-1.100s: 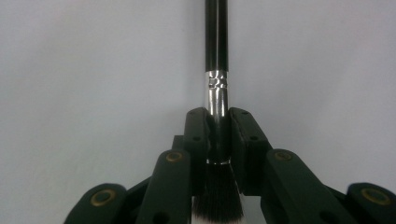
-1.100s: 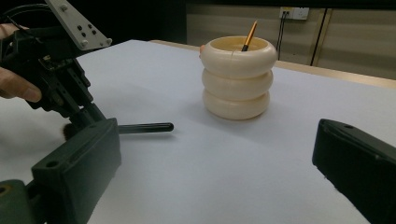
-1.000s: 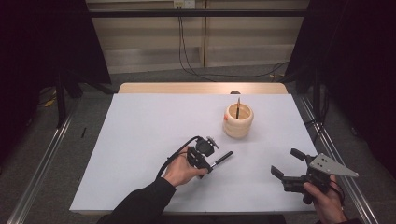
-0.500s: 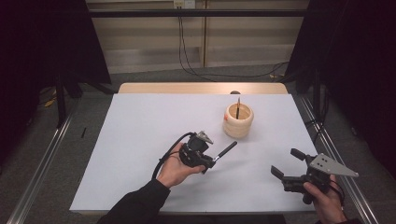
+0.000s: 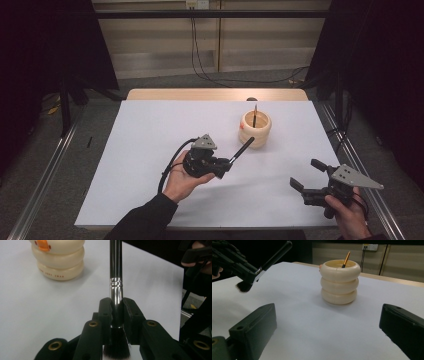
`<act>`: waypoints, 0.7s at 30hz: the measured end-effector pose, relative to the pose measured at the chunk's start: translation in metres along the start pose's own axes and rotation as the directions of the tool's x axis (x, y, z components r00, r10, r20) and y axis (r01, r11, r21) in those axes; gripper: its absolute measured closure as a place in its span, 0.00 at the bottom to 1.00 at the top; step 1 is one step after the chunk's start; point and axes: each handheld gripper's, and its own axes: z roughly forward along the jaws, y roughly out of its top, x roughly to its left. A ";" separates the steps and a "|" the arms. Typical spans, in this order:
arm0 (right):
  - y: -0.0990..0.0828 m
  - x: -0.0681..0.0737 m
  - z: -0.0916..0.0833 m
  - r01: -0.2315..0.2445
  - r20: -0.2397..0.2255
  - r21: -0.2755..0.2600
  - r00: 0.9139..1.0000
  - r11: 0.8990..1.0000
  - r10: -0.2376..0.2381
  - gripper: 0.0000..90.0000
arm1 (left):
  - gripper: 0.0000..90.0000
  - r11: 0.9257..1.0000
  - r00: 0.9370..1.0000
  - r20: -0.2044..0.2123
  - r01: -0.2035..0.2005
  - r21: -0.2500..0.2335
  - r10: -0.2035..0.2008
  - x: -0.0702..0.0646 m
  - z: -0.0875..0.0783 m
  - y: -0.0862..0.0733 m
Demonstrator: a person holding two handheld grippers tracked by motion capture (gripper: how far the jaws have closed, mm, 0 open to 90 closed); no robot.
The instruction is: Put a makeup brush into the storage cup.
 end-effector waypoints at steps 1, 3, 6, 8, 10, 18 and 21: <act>0.000 0.000 0.000 -0.002 0.001 -0.002 1.000 1.000 0.002 0.01 | 0.86 1.000 1.000 -0.006 -0.002 -0.024 0.002 0.000 -0.001 -0.001; 0.000 0.000 0.000 -0.005 0.000 0.000 1.000 1.000 0.005 0.01 | 0.86 0.998 1.000 0.000 0.002 -0.057 -0.002 -0.001 -0.003 -0.002; 0.000 0.001 0.000 -0.006 -0.002 -0.007 1.000 1.000 0.006 0.01 | 0.86 0.993 1.000 -0.006 0.009 -0.116 -0.010 -0.002 -0.008 -0.003; 0.000 0.001 0.000 -0.007 -0.004 -0.008 1.000 1.000 0.007 0.01 | 0.86 0.986 1.000 0.008 0.024 -0.162 -0.023 -0.001 -0.014 -0.002; 0.000 0.001 0.000 -0.006 -0.005 -0.008 1.000 1.000 0.006 0.01 | 0.86 0.977 0.999 0.026 0.035 -0.212 -0.031 -0.001 -0.020 0.001; 0.001 0.000 -0.001 0.001 -0.004 -0.013 1.000 1.000 -0.001 0.01 | 0.86 0.969 1.000 0.029 0.011 -0.248 -0.004 -0.004 -0.029 0.001; 0.001 0.000 -0.001 0.003 -0.005 -0.015 1.000 1.000 -0.003 0.01 | 0.86 0.967 1.000 0.024 -0.002 -0.256 0.009 -0.006 -0.033 0.001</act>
